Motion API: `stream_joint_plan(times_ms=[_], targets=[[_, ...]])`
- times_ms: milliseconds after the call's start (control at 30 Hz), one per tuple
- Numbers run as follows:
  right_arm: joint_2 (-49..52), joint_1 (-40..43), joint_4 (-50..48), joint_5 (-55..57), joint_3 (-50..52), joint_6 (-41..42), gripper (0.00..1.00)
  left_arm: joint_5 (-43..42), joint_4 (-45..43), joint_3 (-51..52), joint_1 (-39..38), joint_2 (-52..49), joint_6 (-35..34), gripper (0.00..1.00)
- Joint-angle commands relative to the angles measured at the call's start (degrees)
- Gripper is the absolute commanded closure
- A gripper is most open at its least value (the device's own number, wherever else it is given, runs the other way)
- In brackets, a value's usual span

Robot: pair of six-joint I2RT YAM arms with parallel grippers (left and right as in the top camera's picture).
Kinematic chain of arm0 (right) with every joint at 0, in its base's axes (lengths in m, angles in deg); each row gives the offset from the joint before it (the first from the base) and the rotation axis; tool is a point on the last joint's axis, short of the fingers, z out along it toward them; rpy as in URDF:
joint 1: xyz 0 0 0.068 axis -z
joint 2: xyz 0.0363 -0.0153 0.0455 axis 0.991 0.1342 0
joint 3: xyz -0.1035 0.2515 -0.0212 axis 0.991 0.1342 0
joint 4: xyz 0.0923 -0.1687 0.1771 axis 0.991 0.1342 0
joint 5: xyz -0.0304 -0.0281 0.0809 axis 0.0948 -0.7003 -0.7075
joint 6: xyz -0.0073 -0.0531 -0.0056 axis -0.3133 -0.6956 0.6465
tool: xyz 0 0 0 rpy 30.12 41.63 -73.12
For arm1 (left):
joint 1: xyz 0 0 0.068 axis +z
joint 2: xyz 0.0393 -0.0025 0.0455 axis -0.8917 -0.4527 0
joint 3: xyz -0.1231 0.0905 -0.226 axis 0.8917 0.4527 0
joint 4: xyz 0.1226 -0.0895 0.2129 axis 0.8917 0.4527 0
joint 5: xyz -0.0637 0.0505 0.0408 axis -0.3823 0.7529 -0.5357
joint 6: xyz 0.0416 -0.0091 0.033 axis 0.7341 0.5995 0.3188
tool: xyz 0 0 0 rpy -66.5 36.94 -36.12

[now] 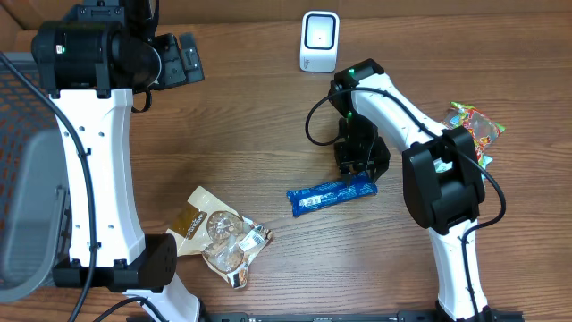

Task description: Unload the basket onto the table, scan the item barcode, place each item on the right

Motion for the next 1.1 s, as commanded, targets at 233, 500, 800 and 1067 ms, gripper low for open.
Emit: stream_joint_plan(times_ms=[233, 500, 800, 1067], targets=[[-1.88, -0.31, -4.85, -2.08, 0.74, -15.19, 0.43, 0.5, -0.09, -0.42, -0.37, -0.24, -0.76, 0.0], [-1.88, -0.31, -4.81, -7.78, 5.44, -16.68, 0.43, 0.5, -0.09, -0.42, -0.35, -0.24, -0.76, 0.0], [-1.88, -0.31, -16.87, -7.65, 12.52, -11.69, 0.49, 0.5, -0.09, -0.42, -0.68, -0.24, -0.76, 0.0], [-1.88, -0.2, -25.11, 1.99, 12.76, 1.92, 0.5, 0.5, -0.09, -0.42, -0.68, -0.24, -0.76, 0.0]])
